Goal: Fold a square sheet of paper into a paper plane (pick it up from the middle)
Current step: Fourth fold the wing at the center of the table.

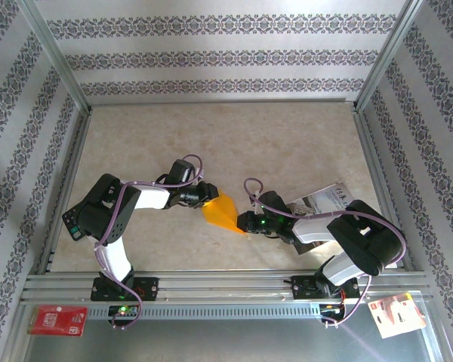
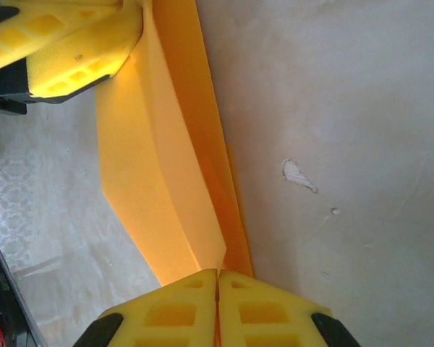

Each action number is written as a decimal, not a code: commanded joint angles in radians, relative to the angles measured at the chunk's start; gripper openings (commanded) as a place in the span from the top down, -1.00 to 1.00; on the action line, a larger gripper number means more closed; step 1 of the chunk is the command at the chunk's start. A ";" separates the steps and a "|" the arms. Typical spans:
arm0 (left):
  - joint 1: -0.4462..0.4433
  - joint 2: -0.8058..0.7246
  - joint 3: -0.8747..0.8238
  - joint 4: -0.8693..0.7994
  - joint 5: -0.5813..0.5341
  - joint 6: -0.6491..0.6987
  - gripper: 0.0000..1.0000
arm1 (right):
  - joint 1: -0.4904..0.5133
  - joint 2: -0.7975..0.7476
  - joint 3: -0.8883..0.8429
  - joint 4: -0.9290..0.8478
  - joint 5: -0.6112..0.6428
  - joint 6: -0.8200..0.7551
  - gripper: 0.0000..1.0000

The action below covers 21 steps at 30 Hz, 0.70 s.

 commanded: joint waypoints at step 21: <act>0.020 0.031 -0.038 -0.019 -0.011 0.054 0.45 | 0.015 -0.091 -0.047 -0.041 -0.027 -0.028 0.59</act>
